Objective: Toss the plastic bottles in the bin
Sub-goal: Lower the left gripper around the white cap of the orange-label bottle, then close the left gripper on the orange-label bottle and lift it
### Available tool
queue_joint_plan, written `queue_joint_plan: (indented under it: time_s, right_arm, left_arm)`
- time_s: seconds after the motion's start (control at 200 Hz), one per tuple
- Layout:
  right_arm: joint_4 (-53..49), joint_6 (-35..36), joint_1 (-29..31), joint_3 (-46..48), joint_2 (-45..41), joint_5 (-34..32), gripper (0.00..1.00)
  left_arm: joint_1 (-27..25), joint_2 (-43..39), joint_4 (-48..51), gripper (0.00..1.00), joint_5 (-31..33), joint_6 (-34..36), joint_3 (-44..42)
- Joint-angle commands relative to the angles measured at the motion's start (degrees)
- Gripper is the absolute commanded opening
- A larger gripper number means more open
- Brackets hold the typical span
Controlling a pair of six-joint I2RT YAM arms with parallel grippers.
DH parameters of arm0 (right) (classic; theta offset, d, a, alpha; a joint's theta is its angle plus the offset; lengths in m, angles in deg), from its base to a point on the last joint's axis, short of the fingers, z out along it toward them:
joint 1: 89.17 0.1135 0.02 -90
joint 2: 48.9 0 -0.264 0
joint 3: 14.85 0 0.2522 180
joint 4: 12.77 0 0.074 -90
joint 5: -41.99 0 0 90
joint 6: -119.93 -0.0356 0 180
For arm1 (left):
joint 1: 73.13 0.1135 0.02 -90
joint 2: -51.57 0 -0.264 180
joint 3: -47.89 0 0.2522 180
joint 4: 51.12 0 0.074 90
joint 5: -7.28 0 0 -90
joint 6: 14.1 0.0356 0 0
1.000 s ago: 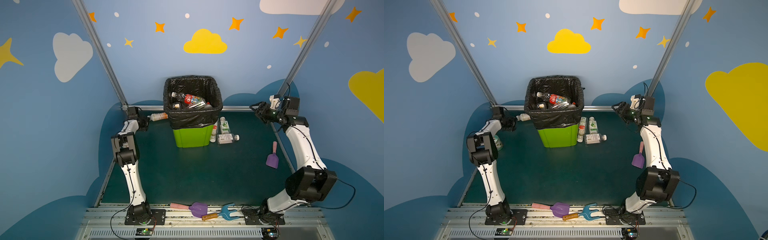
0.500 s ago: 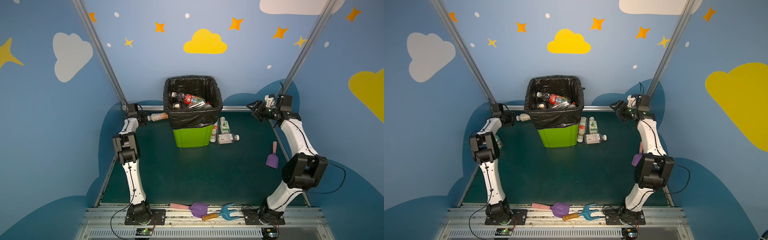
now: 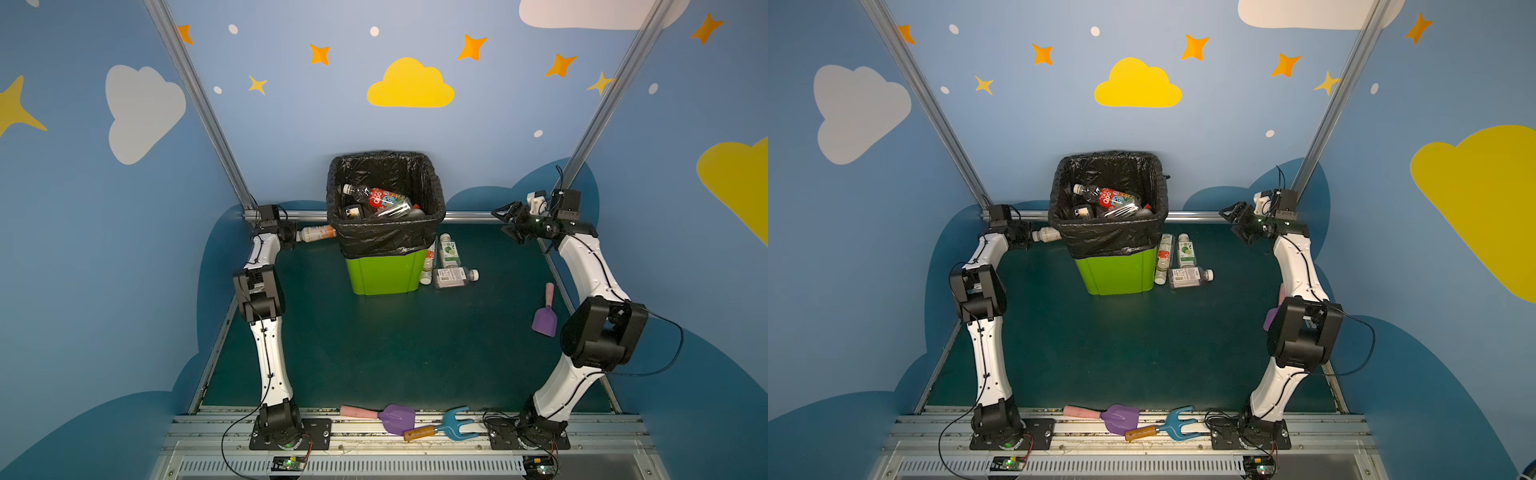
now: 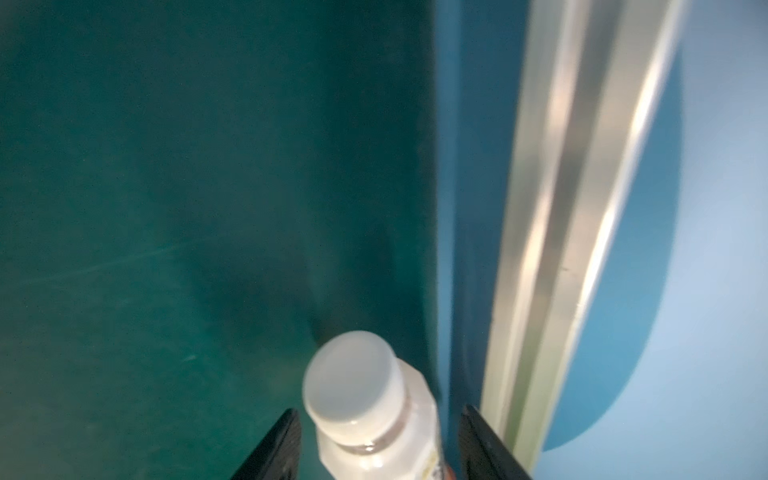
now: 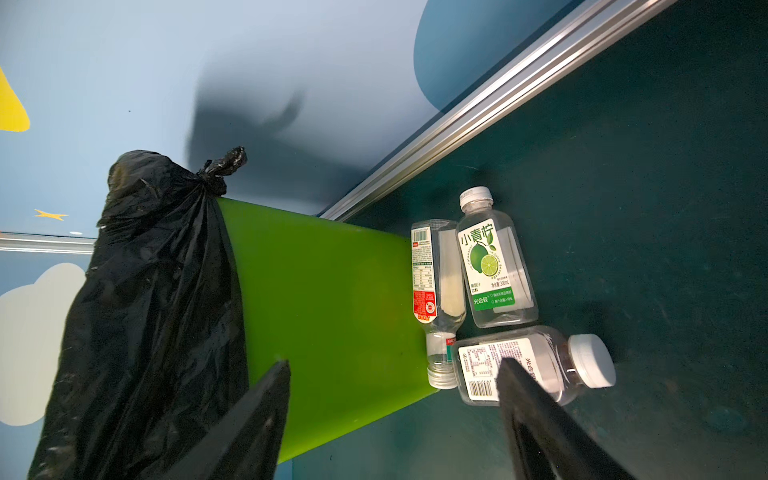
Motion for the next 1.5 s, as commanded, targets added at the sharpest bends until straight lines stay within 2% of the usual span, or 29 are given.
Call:
queue_joint_plan:
  time_s: [0.0,0.966,1.497]
  right_arm:
    - [-0.75,0.19,-0.54,-1.65,0.78,0.8,0.77]
    - [-0.06,-1.75,-4.38,-1.81,3.14,0.95,0.79]
    - [-1.63,-1.67,-6.42,-4.18,6.6,2.27,0.79]
  left_arm:
    - [-0.29,2.03,3.32,0.62,0.88,0.33,3.0]
    - [-0.86,4.84,5.02,0.61,1.57,-1.34,4.76]
    - [-2.04,8.43,3.52,0.61,3.16,-4.61,7.04]
